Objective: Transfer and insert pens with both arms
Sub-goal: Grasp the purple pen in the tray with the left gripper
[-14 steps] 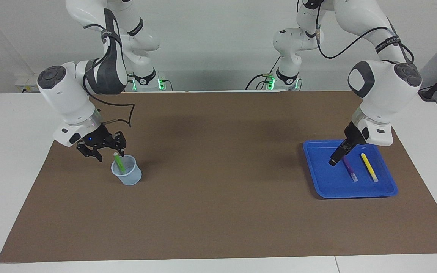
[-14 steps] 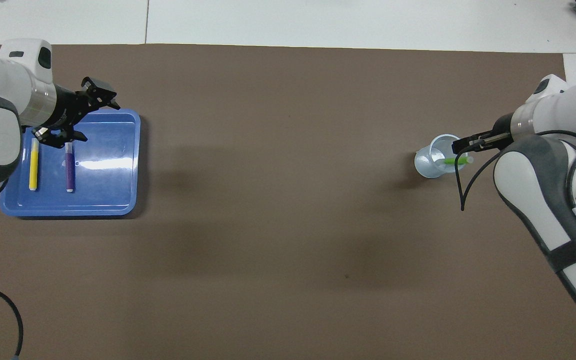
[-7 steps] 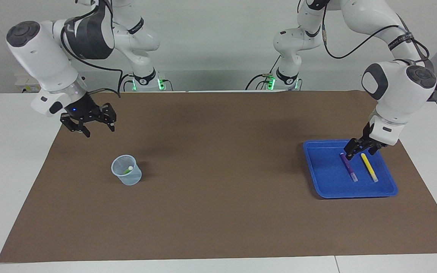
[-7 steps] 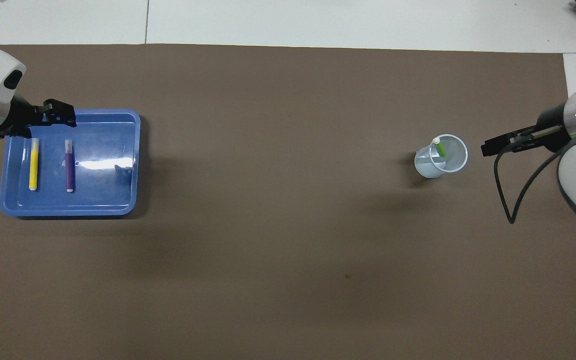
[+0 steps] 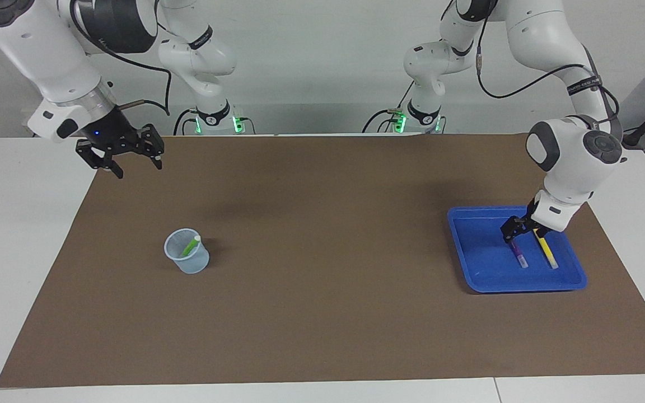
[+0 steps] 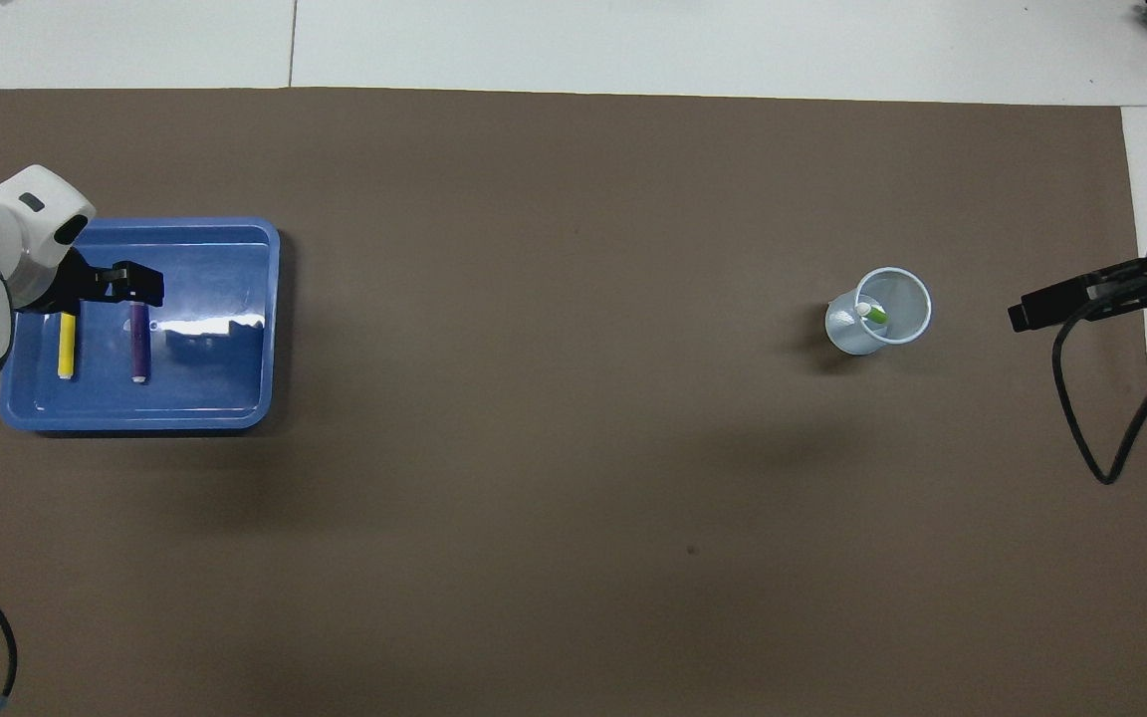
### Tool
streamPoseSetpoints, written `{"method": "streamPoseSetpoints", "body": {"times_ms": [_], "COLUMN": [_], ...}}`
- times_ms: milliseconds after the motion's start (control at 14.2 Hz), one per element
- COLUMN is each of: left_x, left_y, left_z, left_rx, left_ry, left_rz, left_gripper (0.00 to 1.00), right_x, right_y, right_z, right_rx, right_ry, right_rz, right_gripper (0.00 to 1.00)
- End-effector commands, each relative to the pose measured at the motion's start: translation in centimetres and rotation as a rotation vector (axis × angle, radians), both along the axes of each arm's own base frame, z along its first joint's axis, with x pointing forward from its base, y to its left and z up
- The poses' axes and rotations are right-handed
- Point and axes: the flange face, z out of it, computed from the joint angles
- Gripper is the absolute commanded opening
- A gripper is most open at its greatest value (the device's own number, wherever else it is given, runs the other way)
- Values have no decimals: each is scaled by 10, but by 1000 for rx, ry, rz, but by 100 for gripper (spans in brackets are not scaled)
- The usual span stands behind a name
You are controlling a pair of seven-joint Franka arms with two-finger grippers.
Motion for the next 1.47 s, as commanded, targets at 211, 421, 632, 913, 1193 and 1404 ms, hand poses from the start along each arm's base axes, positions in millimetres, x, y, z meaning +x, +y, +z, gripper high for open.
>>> {"method": "streamPoseSetpoints", "body": {"times_ms": [211,421,632,913,1193,1404], "left_x": [-3,-2,-3,-10,-12,-11], "left_y": [13,21,20,17,15,11], "left_z": [-31,-45,-61,-70,-72,-72], "left_rx": [11,7,3,0,1,1], "left_ry": [-36,-46,-43,-31,-31,-29], "left_rz": [-20,-11,-13,-18,-34,-40], "left_gripper": [93,85,80,73,54,23], "right_x": [-6,-8,-8,-8,-8,-9], "right_y": [3,5,5,3,4,1], "right_z": [-6,-8,-8,-9,-10,-10], "right_rx": [-21,-20,-21,-20,-20,-20], "right_ry": [4,9,4,2,2,-1], "right_rz": [-26,-31,-33,-35,-34,-39], "right_gripper": [86,86,86,86,86,86]}}
